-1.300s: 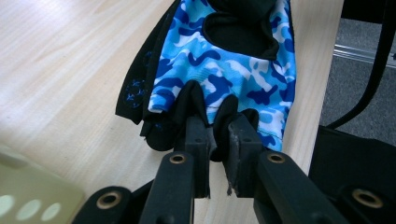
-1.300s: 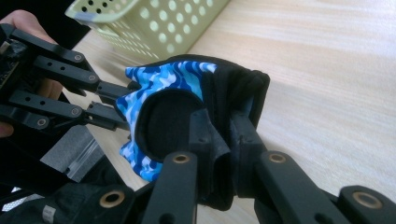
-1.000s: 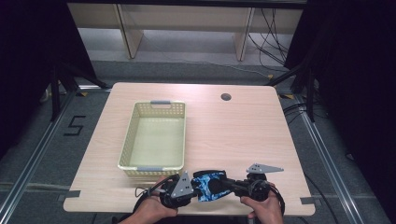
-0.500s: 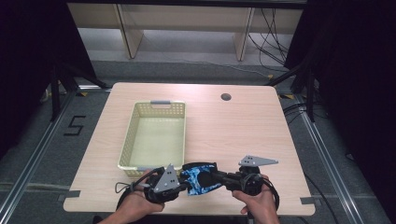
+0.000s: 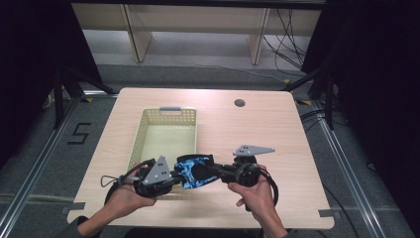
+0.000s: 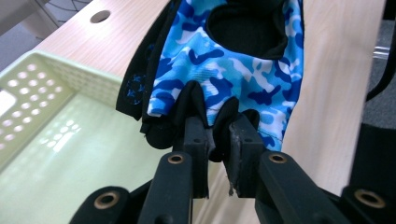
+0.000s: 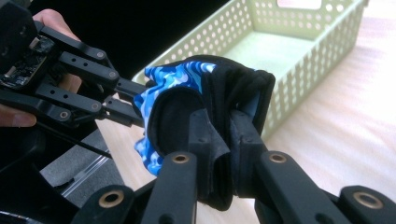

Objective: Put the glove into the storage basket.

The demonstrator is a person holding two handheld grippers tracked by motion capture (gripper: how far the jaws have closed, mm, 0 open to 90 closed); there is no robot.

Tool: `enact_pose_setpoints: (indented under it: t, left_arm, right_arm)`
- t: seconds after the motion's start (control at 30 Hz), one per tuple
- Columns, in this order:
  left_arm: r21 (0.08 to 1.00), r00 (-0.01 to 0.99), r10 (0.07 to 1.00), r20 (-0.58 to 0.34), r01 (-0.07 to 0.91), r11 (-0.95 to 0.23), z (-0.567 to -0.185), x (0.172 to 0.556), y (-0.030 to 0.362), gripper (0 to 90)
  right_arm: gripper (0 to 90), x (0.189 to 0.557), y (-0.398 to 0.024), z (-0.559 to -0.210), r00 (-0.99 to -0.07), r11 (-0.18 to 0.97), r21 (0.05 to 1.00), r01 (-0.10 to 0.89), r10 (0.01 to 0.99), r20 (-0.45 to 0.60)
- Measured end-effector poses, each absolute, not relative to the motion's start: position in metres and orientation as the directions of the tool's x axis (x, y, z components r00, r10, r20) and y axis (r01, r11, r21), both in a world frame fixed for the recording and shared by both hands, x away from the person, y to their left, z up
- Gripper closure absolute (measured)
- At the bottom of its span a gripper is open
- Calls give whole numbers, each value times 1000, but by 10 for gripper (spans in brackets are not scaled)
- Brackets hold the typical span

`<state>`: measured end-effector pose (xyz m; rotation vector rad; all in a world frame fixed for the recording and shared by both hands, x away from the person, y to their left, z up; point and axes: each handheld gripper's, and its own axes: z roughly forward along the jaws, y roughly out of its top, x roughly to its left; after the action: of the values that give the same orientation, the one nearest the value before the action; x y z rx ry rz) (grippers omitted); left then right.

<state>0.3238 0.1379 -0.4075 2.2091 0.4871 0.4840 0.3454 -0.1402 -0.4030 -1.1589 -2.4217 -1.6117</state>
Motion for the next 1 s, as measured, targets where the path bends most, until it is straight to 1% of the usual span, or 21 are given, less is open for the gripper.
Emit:
enact_pose_setpoints:
  t: [0.17, 0.2, 0.23, 0.33, 0.37, 0.43, 0.53, 0.6, 0.67, 0.8, 0.87, 1.0]
  left_arm:
    - [763, 827, 521, 211, 194, -617, -399, 338, 151, 795]
    - [760, 822, 529, 211, 202, -618, -398, 340, 153, 794]
    - [767, 819, 539, 195, 215, -604, -397, 342, 155, 795]
    - [765, 807, 555, 200, 225, -604, -394, 347, 161, 795]
    - [759, 805, 557, 203, 230, -609, -394, 348, 164, 796]
    - [751, 816, 543, 200, 229, -620, -394, 351, 168, 795]
    - [751, 809, 560, 180, 254, -609, -395, 356, 176, 795]
    - [734, 810, 556, 189, 260, -628, -395, 359, 180, 795]
    - [712, 814, 544, 205, 257, -654, -396, 361, 185, 795]
    - [699, 809, 555, 194, 283, -657, -400, 366, 193, 796]
    - [691, 807, 557, 195, 290, -662, -403, 369, 197, 796]
    - [680, 805, 569, 167, 324, -658, -412, 375, 204, 796]
  right_arm:
    - [818, 361, -121, -390, -716, 205, 776, 596, 574, 398]
    - [818, 366, -118, -390, -736, 218, 791, 572, 562, 378]
    - [818, 369, -114, -388, -724, 215, 781, 586, 571, 386]
    - [818, 377, -106, -385, -730, 224, 785, 577, 571, 374]
    - [818, 378, -103, -384, -724, 226, 775, 590, 572, 384]
    - [818, 382, -98, -384, -726, 234, 777, 585, 578, 372]
    - [817, 386, -90, -386, -722, 227, 770, 597, 569, 393]
    - [818, 390, -85, -389, -736, 242, 775, 583, 561, 379]
    - [817, 391, -79, -391, -715, 234, 755, 612, 571, 402]
    - [817, 399, -68, -398, -713, 236, 743, 627, 559, 424]
    - [817, 403, -63, -401, -719, 242, 749, 617, 562, 410]
    - [818, 410, -52, -408, -713, 261, 730, 631, 567, 414]
